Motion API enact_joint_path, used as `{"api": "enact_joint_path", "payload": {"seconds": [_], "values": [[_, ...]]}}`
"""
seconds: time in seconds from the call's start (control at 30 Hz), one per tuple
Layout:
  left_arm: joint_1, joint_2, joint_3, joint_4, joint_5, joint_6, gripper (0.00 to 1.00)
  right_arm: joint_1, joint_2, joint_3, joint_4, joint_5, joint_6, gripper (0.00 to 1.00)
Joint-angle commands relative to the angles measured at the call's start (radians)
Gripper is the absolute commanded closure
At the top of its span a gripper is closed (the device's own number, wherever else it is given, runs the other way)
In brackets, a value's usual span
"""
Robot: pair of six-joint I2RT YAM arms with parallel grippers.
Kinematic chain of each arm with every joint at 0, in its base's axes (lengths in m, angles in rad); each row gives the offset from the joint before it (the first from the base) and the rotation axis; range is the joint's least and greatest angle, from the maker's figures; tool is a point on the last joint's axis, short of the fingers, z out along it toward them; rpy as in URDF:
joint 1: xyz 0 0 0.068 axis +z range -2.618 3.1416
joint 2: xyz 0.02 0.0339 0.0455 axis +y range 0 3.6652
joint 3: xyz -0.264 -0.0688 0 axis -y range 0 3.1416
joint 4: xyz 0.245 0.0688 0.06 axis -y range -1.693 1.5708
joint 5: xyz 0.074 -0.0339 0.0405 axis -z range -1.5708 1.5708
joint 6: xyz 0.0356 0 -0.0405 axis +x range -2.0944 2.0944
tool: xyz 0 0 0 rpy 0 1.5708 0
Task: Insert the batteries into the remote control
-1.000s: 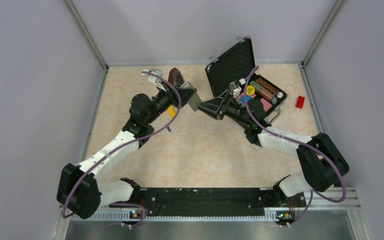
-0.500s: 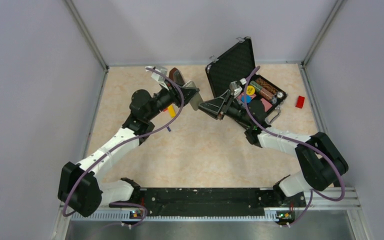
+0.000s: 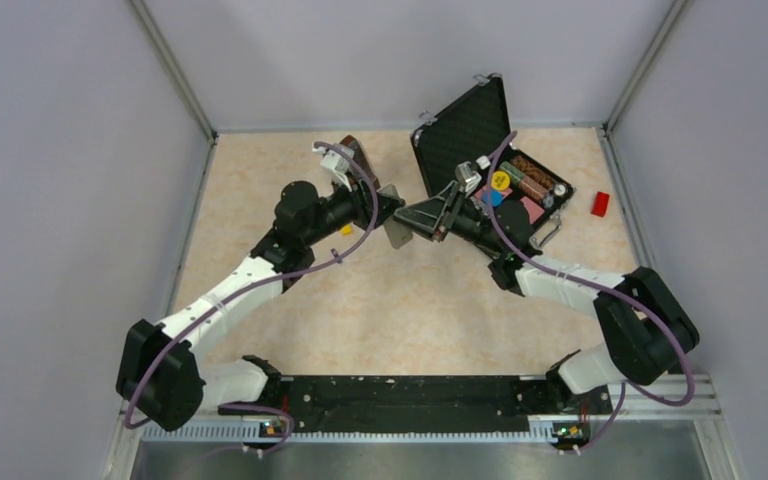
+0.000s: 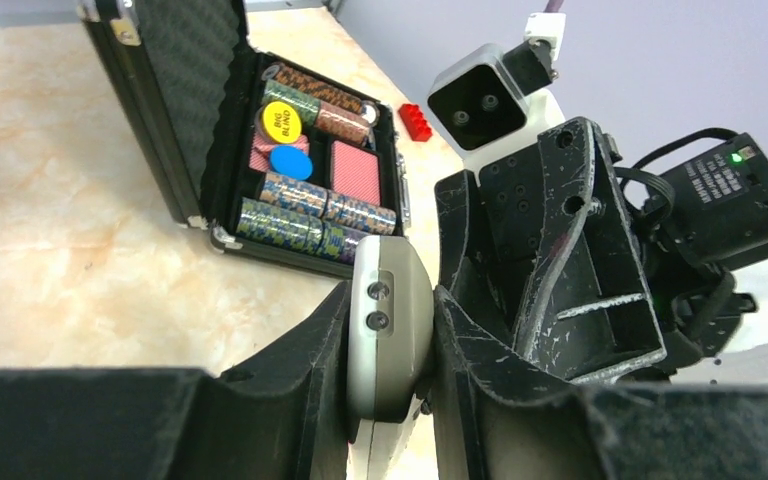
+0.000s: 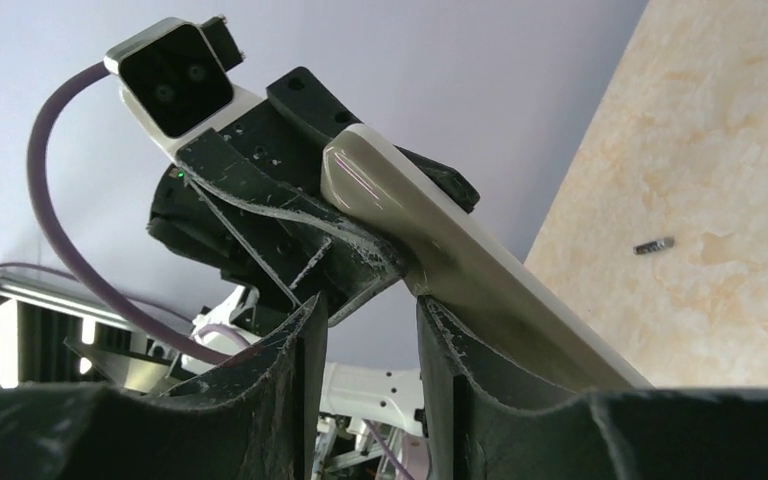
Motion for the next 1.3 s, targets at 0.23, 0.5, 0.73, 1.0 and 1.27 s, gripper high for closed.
{"api": "enact_joint_path", "payload": {"seconds": [0.23, 0.5, 0.73, 1.0, 1.27], "values": [[-0.075, -0.091, -0.25, 0.239, -0.313, -0.277, 1.0, 0.004, -0.086, 0.146, -0.865, 0.246, -0.292, 0.58], [-0.123, 0.019, -0.363, 0.357, -0.557, -0.411, 1.0, 0.005, -0.049, 0.145, -0.999, 0.279, -0.47, 0.36], [-0.126, 0.054, -0.375, 0.323, -0.589, -0.452, 1.0, 0.005, -0.115, 0.148, -0.978, 0.092, -1.039, 0.31], [-0.126, 0.006, -0.35, 0.245, -0.498, -0.428, 1.0, 0.039, -0.032, 0.289, -1.071, -0.075, -1.258, 0.23], [-0.126, -0.077, -0.339, 0.175, -0.454, -0.428, 1.0, 0.175, 0.042, 0.336, -1.123, 0.03, -1.361, 0.23]]}}
